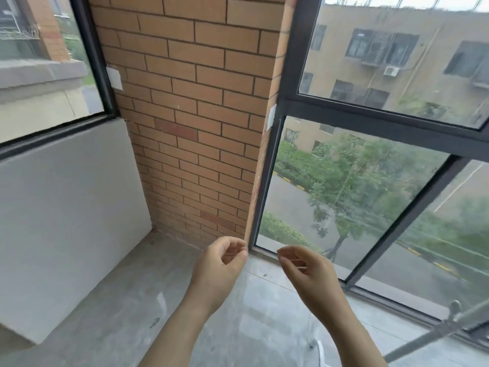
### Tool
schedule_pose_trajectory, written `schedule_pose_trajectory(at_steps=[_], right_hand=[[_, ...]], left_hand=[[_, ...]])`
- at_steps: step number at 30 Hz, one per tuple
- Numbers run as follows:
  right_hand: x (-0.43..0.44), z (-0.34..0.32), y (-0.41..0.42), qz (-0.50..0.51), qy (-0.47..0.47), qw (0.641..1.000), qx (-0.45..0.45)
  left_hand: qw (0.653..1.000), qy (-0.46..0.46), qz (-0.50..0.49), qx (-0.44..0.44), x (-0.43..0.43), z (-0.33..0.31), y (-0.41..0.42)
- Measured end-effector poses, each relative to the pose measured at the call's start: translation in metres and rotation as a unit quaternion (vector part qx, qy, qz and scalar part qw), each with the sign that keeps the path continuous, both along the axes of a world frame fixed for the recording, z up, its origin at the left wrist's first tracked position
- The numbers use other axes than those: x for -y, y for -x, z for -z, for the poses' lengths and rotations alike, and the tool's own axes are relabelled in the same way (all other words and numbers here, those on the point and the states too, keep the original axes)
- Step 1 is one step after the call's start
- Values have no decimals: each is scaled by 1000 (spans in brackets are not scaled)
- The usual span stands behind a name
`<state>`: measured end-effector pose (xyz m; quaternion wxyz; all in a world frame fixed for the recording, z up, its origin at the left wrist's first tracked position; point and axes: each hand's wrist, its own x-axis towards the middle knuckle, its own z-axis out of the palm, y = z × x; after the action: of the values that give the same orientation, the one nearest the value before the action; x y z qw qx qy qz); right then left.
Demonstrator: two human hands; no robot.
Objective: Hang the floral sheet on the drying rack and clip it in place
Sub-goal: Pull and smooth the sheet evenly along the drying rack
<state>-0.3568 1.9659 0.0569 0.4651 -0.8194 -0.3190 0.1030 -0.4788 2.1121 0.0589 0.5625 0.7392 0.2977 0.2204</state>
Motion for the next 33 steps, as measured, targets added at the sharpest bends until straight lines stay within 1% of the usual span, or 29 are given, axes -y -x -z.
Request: schedule_pose_trajectory(at_steps=[6, 10, 13, 19, 24, 27, 30, 33], right_hand=[[-38, -1, -70, 37, -16, 999, 7], [-49, -4, -114, 74, -24, 997, 15], [-44, -3, -140, 108, -22, 994, 6], [-28, 3, -199, 214, -8, 977, 2], [-23, -3, -250, 315, 0, 949, 0], [-13, -13, -272, 378, -7, 926, -2], [5, -12, -289, 447, -19, 894, -2], [27, -8, -302, 494, -14, 869, -14]], left_hand=[[999, -33, 34, -15, -40, -5, -75], [997, -50, 59, -12, -60, -10, -125], [994, -35, 99, -18, -67, -7, -165], [978, -17, 206, -20, -75, -3, -258], [948, -9, 317, -11, -82, -9, -355], [929, -4, 369, -4, -76, -15, -407], [903, -8, 430, -7, -56, -12, -450], [875, 1, 484, -16, -25, -6, -480]])
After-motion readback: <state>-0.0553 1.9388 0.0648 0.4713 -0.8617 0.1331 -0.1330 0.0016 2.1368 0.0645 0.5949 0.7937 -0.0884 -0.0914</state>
